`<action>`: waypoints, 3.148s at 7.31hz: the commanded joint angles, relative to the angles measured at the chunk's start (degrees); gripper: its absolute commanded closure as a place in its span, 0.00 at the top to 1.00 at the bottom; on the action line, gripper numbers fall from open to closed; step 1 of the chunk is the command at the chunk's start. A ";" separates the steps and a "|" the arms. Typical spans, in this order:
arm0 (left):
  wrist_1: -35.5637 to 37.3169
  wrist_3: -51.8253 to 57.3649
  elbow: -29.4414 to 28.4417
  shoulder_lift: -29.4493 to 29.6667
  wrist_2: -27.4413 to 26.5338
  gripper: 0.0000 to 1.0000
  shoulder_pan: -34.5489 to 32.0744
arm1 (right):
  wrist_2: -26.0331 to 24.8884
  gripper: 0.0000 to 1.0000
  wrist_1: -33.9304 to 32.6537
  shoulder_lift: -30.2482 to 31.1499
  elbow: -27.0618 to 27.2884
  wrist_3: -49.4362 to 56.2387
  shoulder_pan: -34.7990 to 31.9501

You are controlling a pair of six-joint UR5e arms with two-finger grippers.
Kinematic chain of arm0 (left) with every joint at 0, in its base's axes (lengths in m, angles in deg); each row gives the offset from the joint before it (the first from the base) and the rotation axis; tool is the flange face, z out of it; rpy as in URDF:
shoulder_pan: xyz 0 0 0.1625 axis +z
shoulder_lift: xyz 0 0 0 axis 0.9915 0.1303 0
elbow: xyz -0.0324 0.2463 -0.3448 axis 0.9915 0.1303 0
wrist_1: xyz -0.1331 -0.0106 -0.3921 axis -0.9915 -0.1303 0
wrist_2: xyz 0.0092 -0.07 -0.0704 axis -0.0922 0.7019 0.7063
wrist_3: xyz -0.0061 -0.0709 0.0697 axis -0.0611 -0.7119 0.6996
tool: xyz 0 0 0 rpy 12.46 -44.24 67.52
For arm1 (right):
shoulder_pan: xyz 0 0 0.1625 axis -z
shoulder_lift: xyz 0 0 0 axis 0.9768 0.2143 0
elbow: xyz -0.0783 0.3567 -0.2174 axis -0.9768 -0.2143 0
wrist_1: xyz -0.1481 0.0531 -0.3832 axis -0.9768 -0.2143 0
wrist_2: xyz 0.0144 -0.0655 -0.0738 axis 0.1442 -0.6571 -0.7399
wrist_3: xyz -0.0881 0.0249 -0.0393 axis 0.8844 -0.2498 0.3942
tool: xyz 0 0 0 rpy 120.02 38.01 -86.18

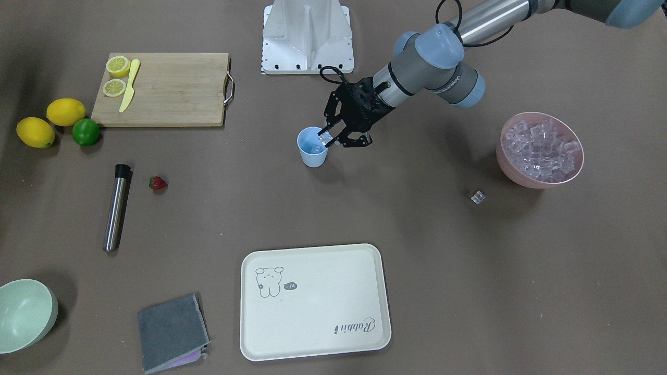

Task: Mash ice and strawberries in cup
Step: 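Carry the ice cube in the left gripper over the blue cup, then open the left gripper to drop the ice cube into the blue cup, then withdraw the left arm away from the cup while the right arm moves toward the strawberry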

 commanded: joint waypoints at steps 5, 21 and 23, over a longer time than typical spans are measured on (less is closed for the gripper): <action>-4.88 -0.36 -0.38 -0.42 -4.84 0.96 4.20 | 0.15 1.00 0.52 0.41 0.09 0.07 0.00; 50.22 42.95 -7.05 -5.50 23.04 0.96 -57.22 | -6.60 1.00 -0.54 -29.20 -0.79 -13.09 18.61; 50.22 44.10 -6.70 -7.09 22.23 0.96 -58.63 | -9.33 1.00 -4.37 -30.43 -1.49 -14.17 26.16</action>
